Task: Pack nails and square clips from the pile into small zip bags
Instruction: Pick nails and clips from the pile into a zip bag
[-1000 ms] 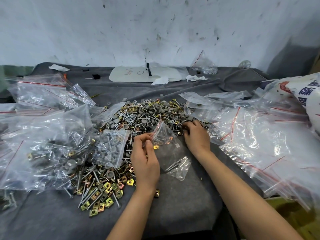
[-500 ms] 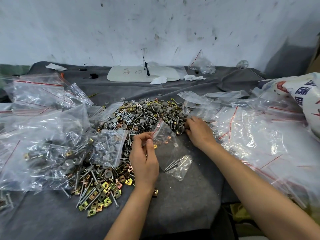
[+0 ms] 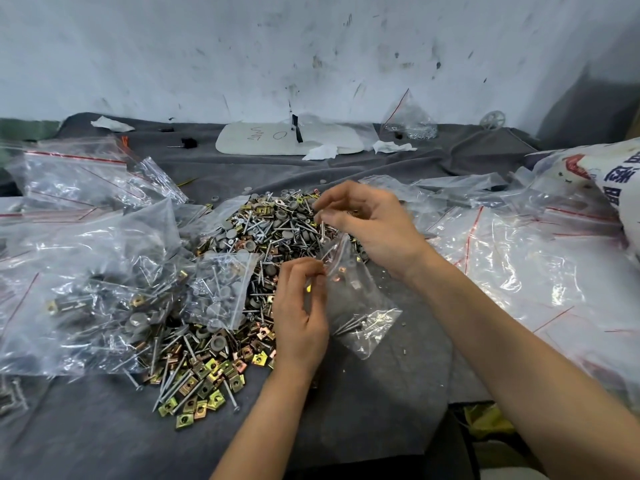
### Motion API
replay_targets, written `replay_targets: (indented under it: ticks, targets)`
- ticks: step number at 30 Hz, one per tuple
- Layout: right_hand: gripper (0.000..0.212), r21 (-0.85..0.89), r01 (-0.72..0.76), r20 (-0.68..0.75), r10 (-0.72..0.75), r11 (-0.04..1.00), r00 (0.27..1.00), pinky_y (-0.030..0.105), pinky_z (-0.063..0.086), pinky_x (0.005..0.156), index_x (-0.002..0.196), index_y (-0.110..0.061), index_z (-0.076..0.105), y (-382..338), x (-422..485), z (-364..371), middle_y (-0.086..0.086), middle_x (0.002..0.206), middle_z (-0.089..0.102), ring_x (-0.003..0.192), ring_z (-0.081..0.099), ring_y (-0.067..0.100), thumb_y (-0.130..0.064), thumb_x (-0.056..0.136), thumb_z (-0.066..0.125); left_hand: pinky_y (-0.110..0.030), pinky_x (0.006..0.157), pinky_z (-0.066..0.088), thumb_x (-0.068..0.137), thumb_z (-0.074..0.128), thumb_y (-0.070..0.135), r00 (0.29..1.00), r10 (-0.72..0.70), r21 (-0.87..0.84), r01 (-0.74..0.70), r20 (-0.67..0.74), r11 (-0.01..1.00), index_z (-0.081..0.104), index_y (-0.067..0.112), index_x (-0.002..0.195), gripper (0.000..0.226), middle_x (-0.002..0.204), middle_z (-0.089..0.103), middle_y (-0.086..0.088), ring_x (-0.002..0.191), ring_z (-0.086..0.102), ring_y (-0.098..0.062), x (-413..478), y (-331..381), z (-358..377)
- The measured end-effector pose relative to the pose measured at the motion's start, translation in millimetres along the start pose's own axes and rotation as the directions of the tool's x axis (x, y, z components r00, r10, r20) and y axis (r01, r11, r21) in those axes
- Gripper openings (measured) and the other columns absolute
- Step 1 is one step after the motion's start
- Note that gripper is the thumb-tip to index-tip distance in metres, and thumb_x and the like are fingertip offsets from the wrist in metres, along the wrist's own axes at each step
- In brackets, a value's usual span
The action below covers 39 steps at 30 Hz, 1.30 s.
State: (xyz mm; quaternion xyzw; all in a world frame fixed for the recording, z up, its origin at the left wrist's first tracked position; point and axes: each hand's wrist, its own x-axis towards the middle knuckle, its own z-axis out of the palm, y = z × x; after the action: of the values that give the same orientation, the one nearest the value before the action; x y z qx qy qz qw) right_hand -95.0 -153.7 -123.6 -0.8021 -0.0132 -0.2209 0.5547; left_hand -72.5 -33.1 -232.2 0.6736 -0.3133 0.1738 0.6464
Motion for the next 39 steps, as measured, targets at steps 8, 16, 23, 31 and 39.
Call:
replay_targets:
  ticks: [8, 16, 23, 31, 39]
  targets:
    - [0.016, -0.285, -0.037, -0.082, 0.014, 0.958, 0.997, 0.019, 0.049, 0.083, 0.1, -0.03, 0.069, 12, 1, -23, -0.019, 0.095, 0.068, 0.091, 0.061, -0.007, -0.022, 0.086, 0.068, -0.022, 0.081, 0.043, 0.091, 0.05, 0.005, 0.999, -0.001, -0.012, 0.0, -0.037, 1.0, 0.06, 0.005, 0.094, 0.011, 0.1, 0.054, -0.005, 0.096, 0.054, -0.014, 0, -2, 0]
    - [0.025, -0.807, -0.216, -0.056, 0.292, 0.55, 0.955, 0.029, 0.042, 0.089, 0.11, -0.019, 0.07, 98, -3, -45, 0.004, 0.116, 0.065, 0.109, 0.057, 0.024, -0.007, 0.089, 0.061, -0.017, 0.081, 0.041, 0.092, 0.045, 0.02, 0.997, -0.008, -0.043, 0.004, -0.082, 0.999, 0.056, 0.018, 0.096, 0.012, 0.098, 0.055, -0.008, 0.094, 0.053, -0.012, 1, -4, 0]
    - [0.015, -0.915, -0.061, -0.007, 0.136, 0.4, 0.991, 0.04, 0.035, 0.099, 0.106, -0.02, 0.063, 110, -8, -39, -0.001, 0.118, 0.06, 0.118, 0.043, 0.024, -0.021, 0.092, 0.059, -0.022, 0.08, 0.042, 0.093, 0.044, 0.022, 0.997, -0.023, -0.045, 0.02, -0.077, 0.999, 0.055, 0.021, 0.097, 0.012, 0.098, 0.056, -0.009, 0.093, 0.054, -0.017, 1, -7, 0]
    - [0.032, -0.828, -0.246, -0.137, 0.244, 0.503, 0.96, 0.04, 0.046, 0.092, 0.12, -0.011, 0.051, 110, -6, -39, 0.009, 0.121, 0.059, 0.11, 0.054, 0.028, -0.013, 0.09, 0.062, -0.028, 0.08, 0.044, 0.093, 0.044, 0.024, 0.997, -0.031, -0.046, 0.028, -0.076, 0.999, 0.053, 0.025, 0.099, 0.011, 0.098, 0.056, -0.008, 0.093, 0.054, -0.02, 1, -7, 0]
    - [0.025, -0.884, -0.211, -0.143, 0.187, 0.416, 0.972, 0.042, 0.039, 0.098, 0.112, -0.011, 0.057, 110, -4, -36, 0.008, 0.119, 0.061, 0.116, 0.045, 0.028, -0.009, 0.087, 0.058, -0.026, 0.078, 0.042, 0.093, 0.044, 0.024, 0.995, -0.054, -0.065, 0.049, -0.078, 0.997, 0.053, 0.02, 0.098, 0.011, 0.097, 0.055, -0.007, 0.091, 0.054, -0.019, 1, -7, 0]
